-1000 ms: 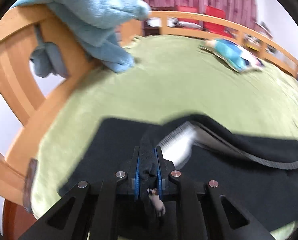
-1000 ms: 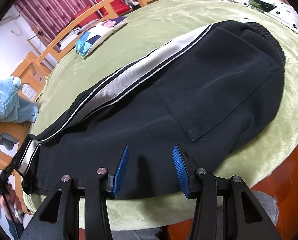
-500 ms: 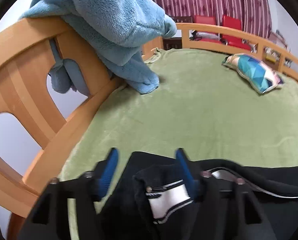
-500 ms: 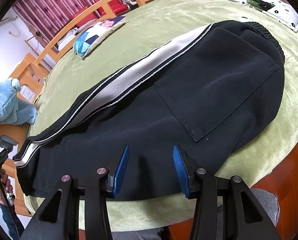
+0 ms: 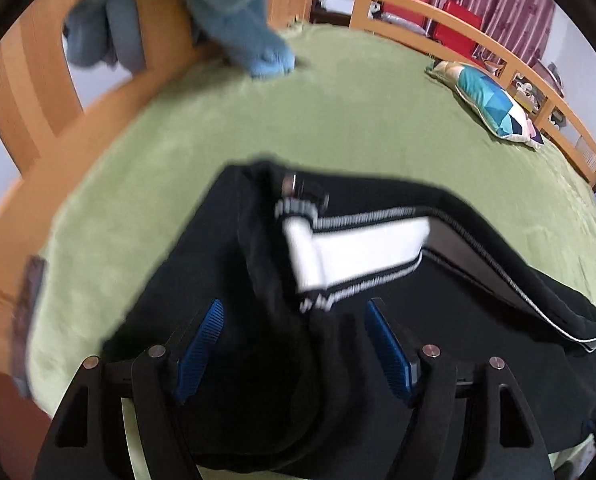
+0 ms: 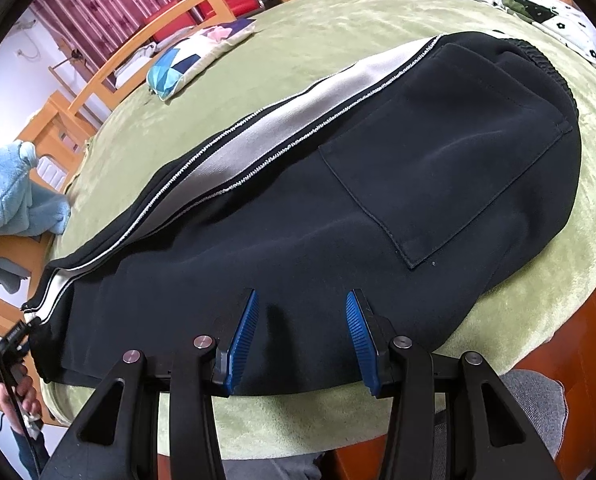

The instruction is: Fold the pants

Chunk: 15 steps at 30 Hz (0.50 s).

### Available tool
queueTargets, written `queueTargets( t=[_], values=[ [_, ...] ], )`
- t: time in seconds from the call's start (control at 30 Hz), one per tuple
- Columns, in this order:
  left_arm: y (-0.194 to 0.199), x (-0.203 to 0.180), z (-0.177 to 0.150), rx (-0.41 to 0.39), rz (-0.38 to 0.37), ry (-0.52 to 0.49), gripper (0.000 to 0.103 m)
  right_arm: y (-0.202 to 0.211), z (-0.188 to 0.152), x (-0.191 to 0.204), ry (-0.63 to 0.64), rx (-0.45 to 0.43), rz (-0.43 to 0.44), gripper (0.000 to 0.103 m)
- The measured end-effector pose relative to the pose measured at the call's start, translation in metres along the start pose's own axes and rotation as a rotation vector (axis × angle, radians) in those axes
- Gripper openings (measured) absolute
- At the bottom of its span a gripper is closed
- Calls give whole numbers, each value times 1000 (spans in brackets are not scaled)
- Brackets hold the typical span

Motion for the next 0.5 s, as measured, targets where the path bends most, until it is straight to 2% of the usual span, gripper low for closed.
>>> queueTargets(
  t=[0.03, 0.07, 0.1, 0.13, 0.17, 0.2, 0.3, 0.4, 0.5],
  values=[
    [-3, 0, -2, 5, -8, 4, 69, -1, 0, 2, 2, 1, -5, 45],
    [-6, -1, -4, 6, -19, 8, 58, -1, 0, 4, 6, 3, -9, 45],
    [-9, -2, -6, 7, -33, 9, 39, -1, -1, 5, 9, 4, -12, 45],
    [-11, -4, -5, 11, -48, 7, 30, -1, -1, 7, 13, 4, -14, 45],
    [-14, -6, -3, 16, -76, 4, 11, -1, -1, 10, 16, 5, -19, 45],
    [-15, -8, 0, 12, -94, -2, 7, -1, -1, 11, 18, 7, -22, 45],
    [-12, -4, 20, -45, -64, -28, 6, -3, -2, 18, 25, 16, -30, 45],
    [-4, 13, 56, -90, -100, 34, 6, -2, -2, 26, 37, 14, -32, 45],
    [-10, 18, 81, -79, -131, 58, 6, 0, -1, 31, 48, 8, -35, 45]
  ],
)
Point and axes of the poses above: each gripper's, at about its wrist camera, not at the fingertips, and y roughly against the way its jaws point, x to its left, z to its top, the point moved 4 cm from there along -y, roughly the way its jaws point, and after that the axes turned 5 degrees about -x, right-handed, at the moved point
